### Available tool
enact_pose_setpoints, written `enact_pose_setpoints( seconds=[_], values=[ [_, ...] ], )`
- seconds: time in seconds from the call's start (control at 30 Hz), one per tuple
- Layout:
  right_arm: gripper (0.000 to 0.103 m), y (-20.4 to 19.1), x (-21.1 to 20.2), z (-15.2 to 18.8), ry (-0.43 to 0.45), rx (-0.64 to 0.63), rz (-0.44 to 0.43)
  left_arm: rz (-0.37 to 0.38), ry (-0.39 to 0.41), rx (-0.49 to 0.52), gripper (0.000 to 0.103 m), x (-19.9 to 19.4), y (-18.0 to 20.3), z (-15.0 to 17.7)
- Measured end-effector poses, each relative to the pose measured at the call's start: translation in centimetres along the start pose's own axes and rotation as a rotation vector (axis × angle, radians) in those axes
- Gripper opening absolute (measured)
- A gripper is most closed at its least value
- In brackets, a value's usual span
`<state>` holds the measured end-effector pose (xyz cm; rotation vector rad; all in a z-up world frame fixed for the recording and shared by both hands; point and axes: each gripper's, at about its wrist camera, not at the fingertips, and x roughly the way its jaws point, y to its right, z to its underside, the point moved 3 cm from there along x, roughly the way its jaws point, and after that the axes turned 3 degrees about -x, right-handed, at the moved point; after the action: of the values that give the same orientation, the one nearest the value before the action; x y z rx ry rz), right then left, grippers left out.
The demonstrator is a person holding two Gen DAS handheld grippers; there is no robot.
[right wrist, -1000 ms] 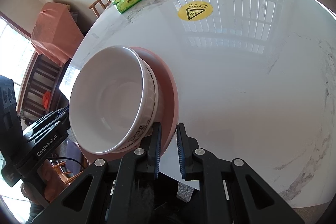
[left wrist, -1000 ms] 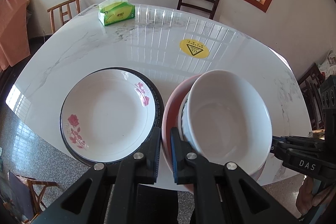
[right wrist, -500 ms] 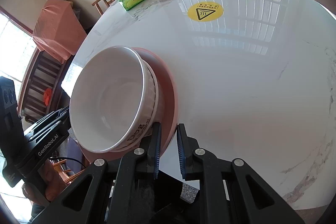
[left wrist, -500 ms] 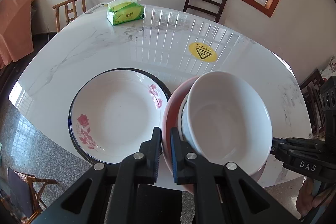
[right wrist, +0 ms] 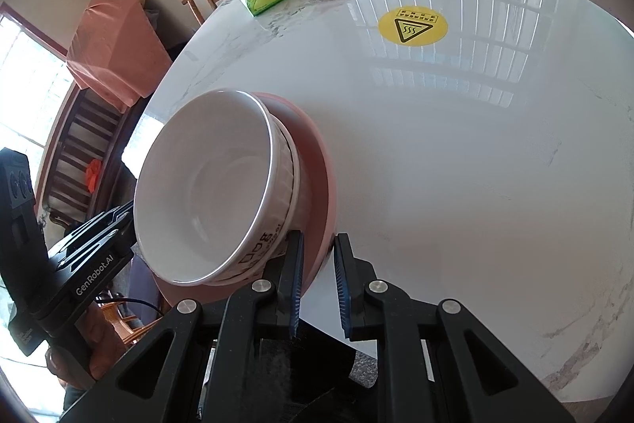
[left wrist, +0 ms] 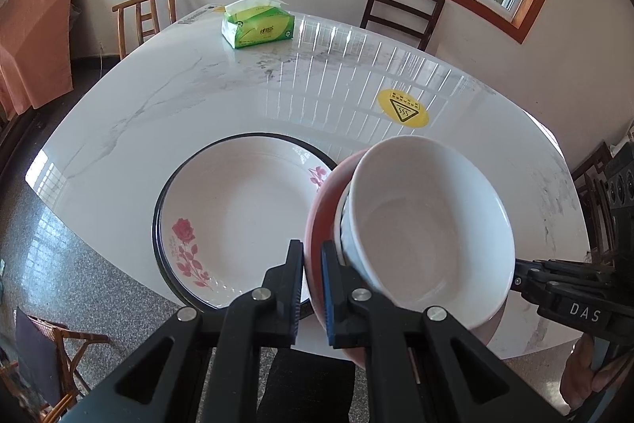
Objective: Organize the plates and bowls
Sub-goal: 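Lift the bowl stack with both grippers and carry it over the plates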
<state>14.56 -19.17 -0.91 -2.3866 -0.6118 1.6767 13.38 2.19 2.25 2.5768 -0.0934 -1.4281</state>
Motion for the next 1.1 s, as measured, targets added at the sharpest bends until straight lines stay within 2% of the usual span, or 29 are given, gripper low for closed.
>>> enact_pose_setpoints(
  seconds=[0.27, 0.6, 1.1],
  values=[
    [0.016, -0.7, -0.1, -0.6, -0.001, 0.0, 0.008, 0.013, -0.016, -0.018, 0.007, 0.3, -0.7, -0.1],
    [0.017, -0.4, -1.6, -0.8, 0.033, 0.013, -0.009, 0.039, 0.016, -0.005, 0.007, -0.9, -0.1, -0.9],
    [0.017, -3.3, -0.4, -3.2, 0.043, -0.012, -0.073, -0.005, 0.077, -0.063, 0.007, -2.9, -3.3, -2.7]
  ],
)
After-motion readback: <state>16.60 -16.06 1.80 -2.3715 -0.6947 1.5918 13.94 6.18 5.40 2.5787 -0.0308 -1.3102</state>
